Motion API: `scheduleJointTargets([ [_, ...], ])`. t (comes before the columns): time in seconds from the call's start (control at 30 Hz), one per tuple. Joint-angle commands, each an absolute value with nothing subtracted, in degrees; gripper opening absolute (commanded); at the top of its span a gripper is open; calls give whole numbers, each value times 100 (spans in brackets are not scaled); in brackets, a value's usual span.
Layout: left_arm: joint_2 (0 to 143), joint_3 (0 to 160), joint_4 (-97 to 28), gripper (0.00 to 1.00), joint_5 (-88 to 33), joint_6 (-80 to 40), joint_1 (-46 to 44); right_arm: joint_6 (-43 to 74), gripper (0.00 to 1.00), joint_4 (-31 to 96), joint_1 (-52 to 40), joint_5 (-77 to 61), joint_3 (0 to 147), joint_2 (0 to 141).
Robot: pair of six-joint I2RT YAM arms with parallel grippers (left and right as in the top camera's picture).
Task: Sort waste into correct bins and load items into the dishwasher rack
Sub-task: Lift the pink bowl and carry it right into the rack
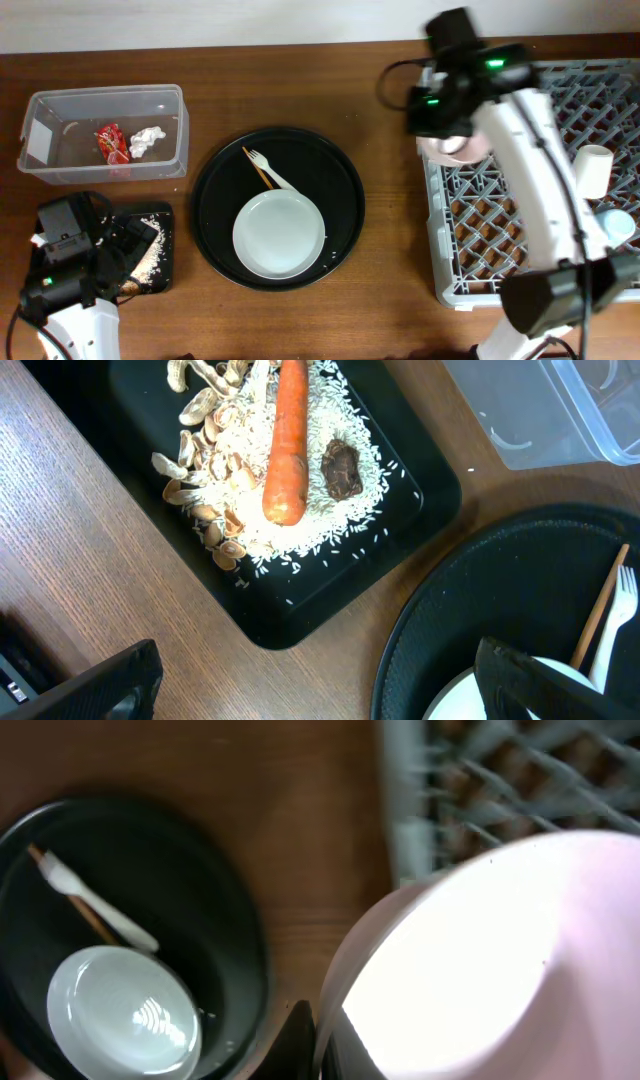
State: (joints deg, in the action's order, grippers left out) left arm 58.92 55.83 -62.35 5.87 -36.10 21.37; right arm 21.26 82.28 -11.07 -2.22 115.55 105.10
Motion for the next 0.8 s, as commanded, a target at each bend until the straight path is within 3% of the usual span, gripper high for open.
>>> scheduleJointTargets([
  [0.0, 5848, 5684, -6226, 99, 628, -3664, 2165, 2196, 4, 8635, -423, -388, 11640, 9913],
  [0.3, 5848, 5684, -6226, 99, 631, -3664, 2165, 2143, 4, 8799, 939, -517, 10748, 9286],
  [0.63, 5848, 5684, -6226, 99, 631, -3664, 2165, 722, 4, 8060, 2707, -3551, 9334, 9242],
  [0.77, 5848, 5684, -6226, 99, 631, -3667, 2165, -464, 4, 7983, 3566, -5006, 8648, 9240],
])
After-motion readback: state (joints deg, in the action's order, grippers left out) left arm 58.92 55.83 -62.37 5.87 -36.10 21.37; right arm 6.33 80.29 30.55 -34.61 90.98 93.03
